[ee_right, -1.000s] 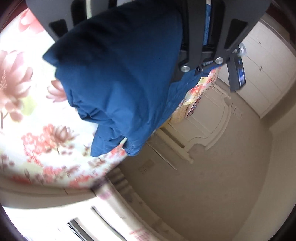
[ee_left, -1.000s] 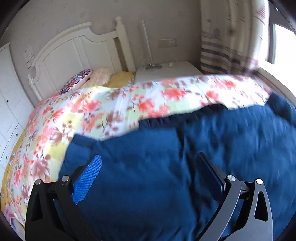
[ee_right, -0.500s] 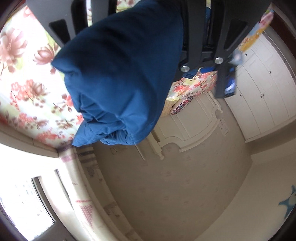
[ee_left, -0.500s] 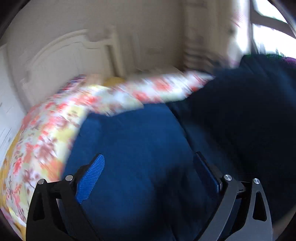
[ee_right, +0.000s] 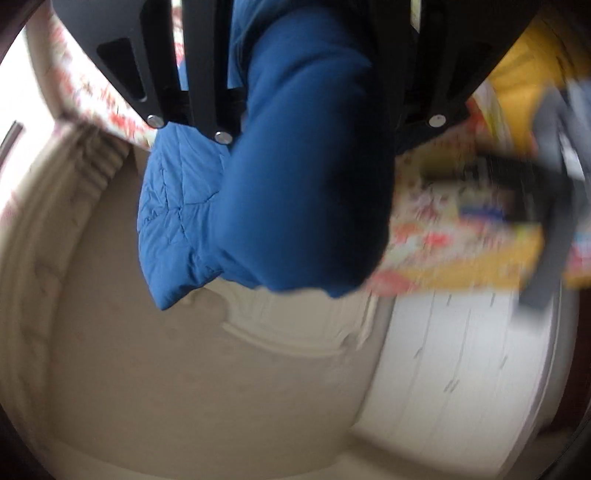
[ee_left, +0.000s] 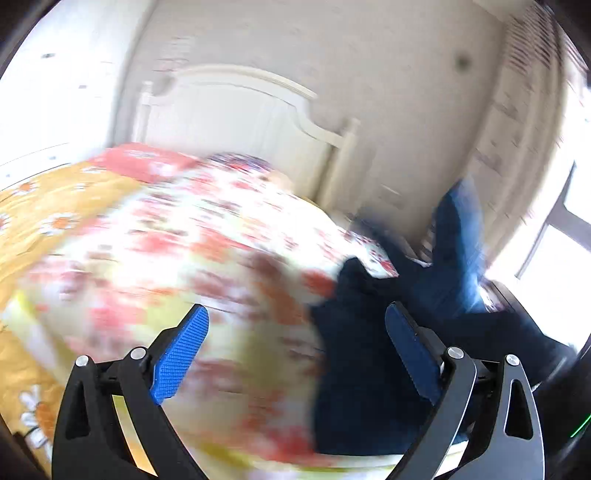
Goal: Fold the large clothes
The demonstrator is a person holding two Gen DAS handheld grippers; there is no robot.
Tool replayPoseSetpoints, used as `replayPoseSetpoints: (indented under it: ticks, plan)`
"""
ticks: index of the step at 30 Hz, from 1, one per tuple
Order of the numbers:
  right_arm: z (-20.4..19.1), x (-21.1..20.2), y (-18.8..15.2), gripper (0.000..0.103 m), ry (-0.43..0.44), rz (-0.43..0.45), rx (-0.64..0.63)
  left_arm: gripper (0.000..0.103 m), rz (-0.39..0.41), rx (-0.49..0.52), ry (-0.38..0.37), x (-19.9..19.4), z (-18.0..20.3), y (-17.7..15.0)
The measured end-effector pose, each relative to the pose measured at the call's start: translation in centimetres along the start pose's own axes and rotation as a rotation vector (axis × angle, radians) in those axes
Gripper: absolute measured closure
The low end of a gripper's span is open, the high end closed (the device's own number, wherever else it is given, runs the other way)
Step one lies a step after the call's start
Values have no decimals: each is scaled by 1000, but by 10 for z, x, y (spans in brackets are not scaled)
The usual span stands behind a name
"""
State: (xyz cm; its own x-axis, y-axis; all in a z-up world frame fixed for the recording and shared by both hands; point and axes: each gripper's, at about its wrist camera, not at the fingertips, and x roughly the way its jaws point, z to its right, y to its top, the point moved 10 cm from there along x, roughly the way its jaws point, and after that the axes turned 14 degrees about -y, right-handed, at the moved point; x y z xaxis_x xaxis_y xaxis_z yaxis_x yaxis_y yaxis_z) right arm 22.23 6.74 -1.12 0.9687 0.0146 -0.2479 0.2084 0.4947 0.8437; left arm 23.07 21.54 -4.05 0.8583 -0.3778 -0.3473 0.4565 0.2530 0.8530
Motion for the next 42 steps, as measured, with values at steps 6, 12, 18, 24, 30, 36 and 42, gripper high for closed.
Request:
replayPoseSetpoints:
  ticks: [6,12,18,24,30,36,42]
  plan:
    - [-163,44,-79,57,-122,-89,-670,9,-36,74,-44,-4,16,3]
    - [-153,48,-73,51,-127,-124,-583,5,-166,230,-280,64,98,29]
    - [-142,58,-80,50,-142,-88,-594,5,-385,309,-334,184,125,34]
    - [-142,49,-84,42,-152,-31,-601,4,-568,243,-297,270,79,-26]
    - [-134,-16,-86,28,79,28,-466,4,-576,270,-272,274,72,-32]
    - [-76,-42,-51,72,256,34,-58,4,-598,352,-202,289,75,-29]
    - [-133,7,-52,71,227,-8,-173,4,-580,294,-233,291,61,-28]
